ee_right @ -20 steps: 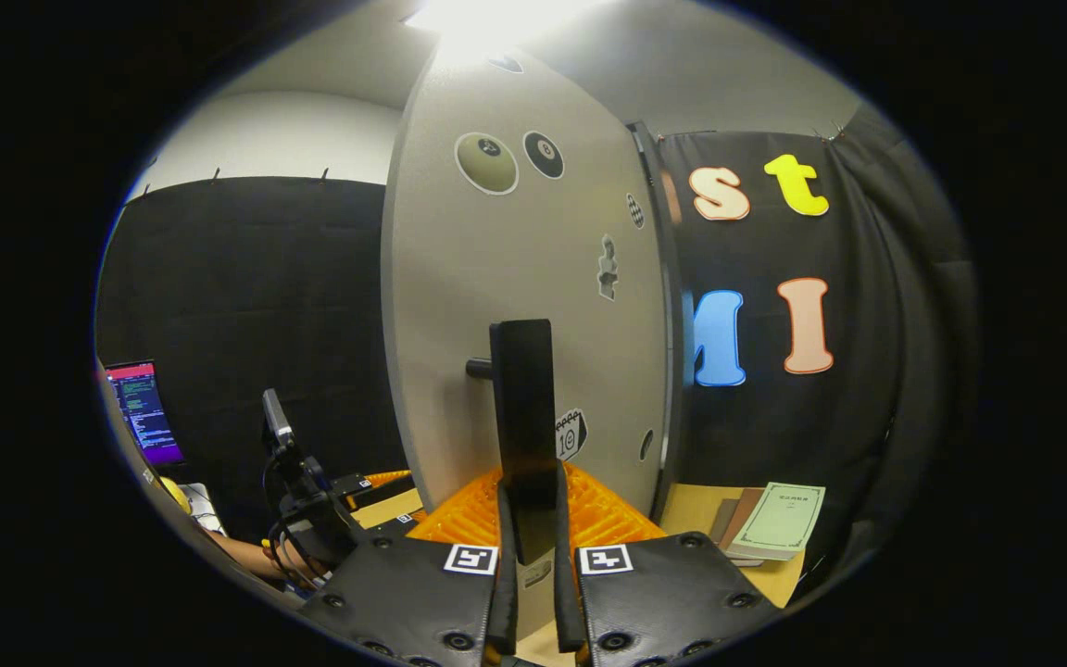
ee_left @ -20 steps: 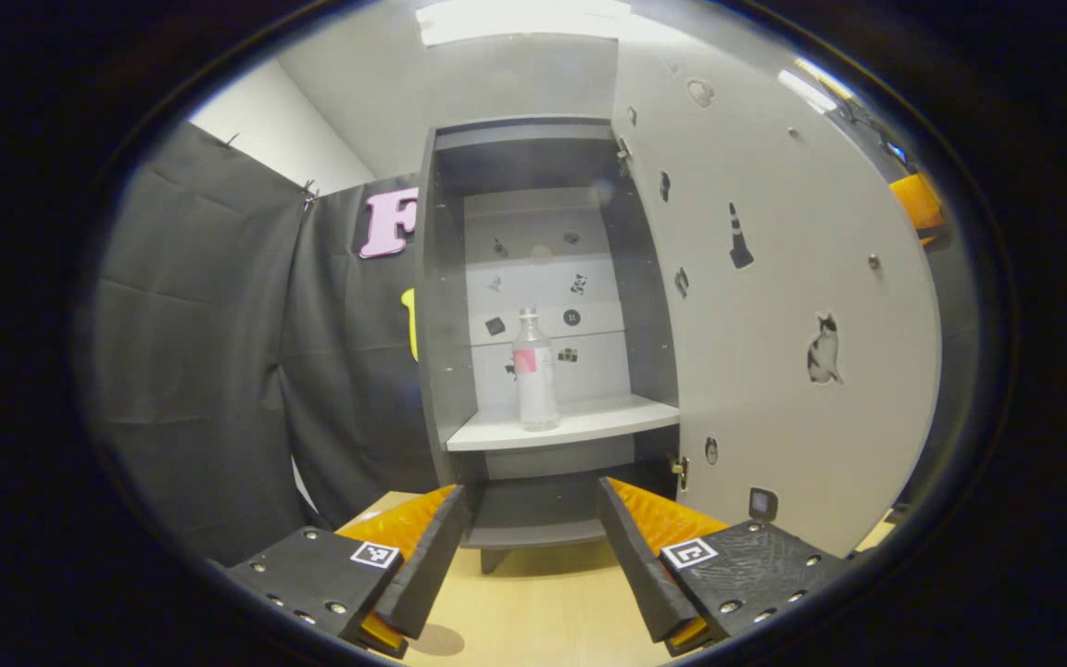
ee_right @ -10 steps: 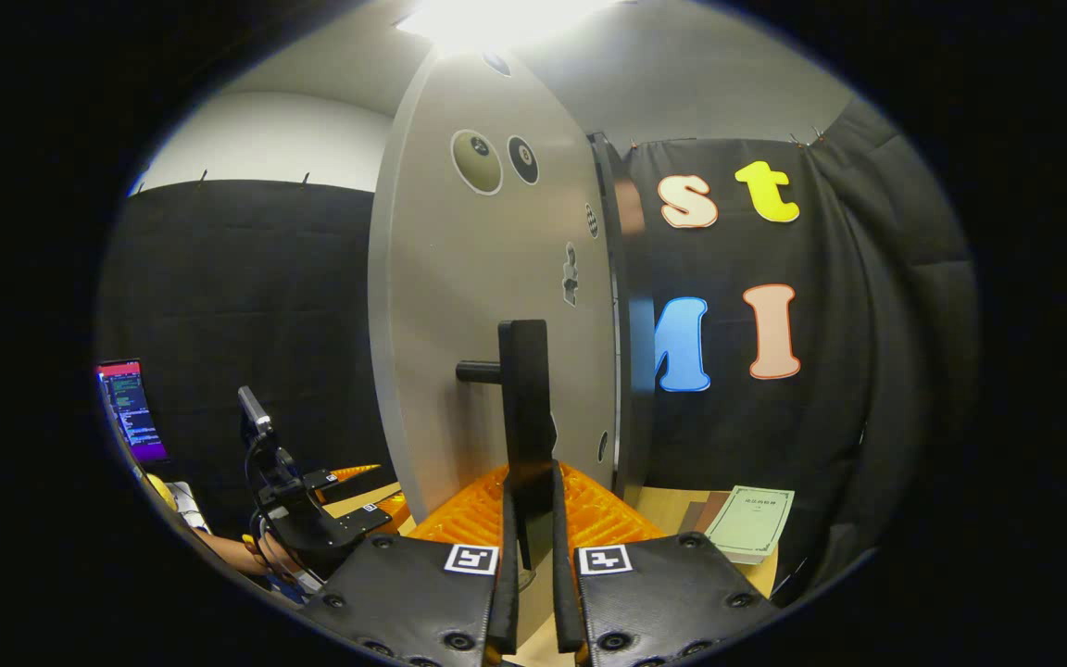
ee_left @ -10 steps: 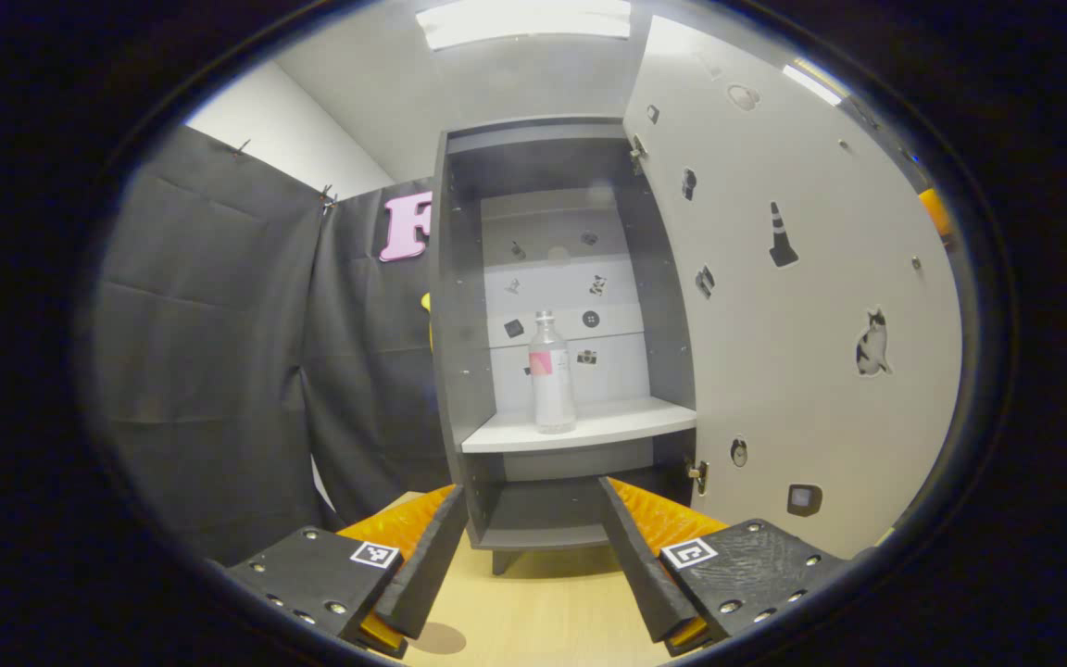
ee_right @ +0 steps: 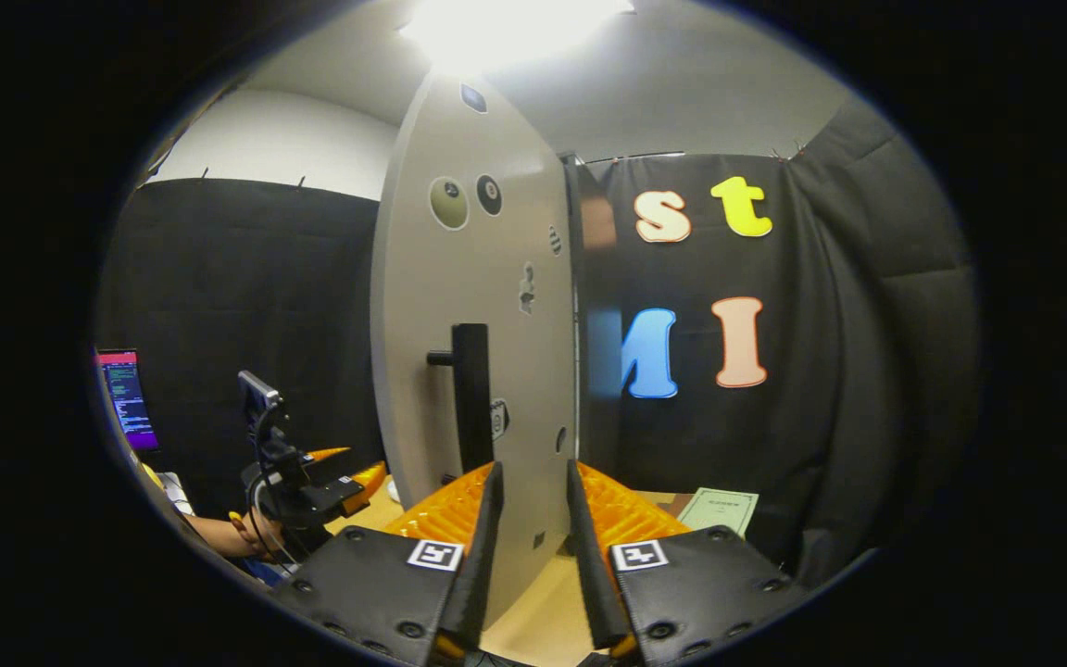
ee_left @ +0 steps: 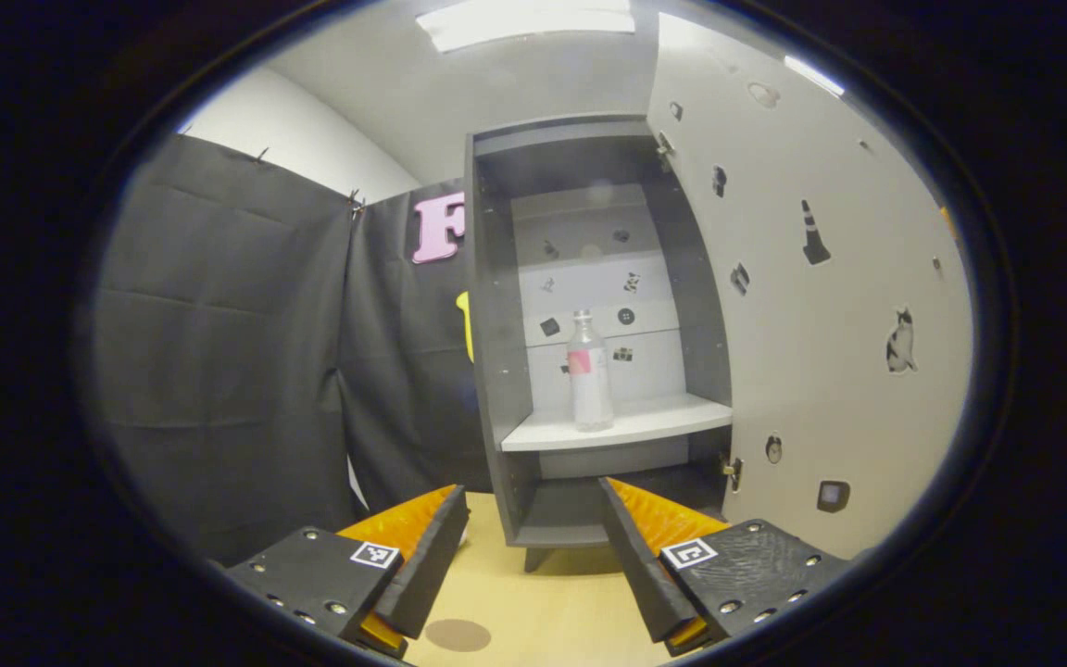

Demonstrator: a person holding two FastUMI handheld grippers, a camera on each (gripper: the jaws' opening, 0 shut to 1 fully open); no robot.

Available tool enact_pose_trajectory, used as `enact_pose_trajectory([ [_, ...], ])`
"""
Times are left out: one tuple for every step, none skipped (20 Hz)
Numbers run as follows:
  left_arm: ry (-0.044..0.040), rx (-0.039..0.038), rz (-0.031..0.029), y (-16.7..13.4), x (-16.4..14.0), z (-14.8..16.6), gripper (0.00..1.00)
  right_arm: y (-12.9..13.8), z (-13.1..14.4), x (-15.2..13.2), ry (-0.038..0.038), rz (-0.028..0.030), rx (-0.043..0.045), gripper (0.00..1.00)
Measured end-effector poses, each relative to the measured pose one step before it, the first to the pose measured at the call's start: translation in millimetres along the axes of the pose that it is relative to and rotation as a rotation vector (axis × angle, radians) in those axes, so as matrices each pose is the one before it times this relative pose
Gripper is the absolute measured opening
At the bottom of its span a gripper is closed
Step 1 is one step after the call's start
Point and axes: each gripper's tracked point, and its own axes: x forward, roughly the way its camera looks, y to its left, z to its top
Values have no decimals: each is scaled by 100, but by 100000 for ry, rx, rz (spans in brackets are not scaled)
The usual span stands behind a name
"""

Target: Open the cabinet door with the right hand, grasp the bottle in the cabinet with the left hand and place it on the coaster, then close the cabinet door with the right hand.

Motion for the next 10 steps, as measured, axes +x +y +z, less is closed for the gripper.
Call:
enact_pose_trajectory([
  [25, 577, 486, 414, 237, -172, 85, -547, -117, 8, -342, -3432, -407, 62],
  [2, 854, 806, 697, 507, -169, 86, -1131, 168, 96, -707, -4899, -1238, 83],
  [71, 715, 472, 708, 459, -285, 87, -1172, -315, -52, -321, -5324, -1491, 99],
  [332, 396, 743, 684, 696, -549, 87, -939, -111, 34, 127, -4532, -928, 95],
  [946, 203, 751, 795, 742, -599, 85, -641, -299, -63, 267, -3955, -311, 99],
  [1358, -233, 565, 800, 917, -769, 85, -511, -244, -2, 372, -3743, 340, 99],
  [1083, -677, 109, 836, 1003, -590, 85, -291, -226, -16, 261, -3113, 906, 99],
  [798, -917, -39, 873, 803, -645, 86, -213, -130, 74, 195, -2855, 1630, 99],
  [494, -855, -4, 1037, 1050, -506, 86, -52, -21, 493, -192, -2491, 2177, 99],
  [727, -859, 26, 1027, 1371, -628, 85, -41, 75, 303, -483, -2519, 2211, 99],
])
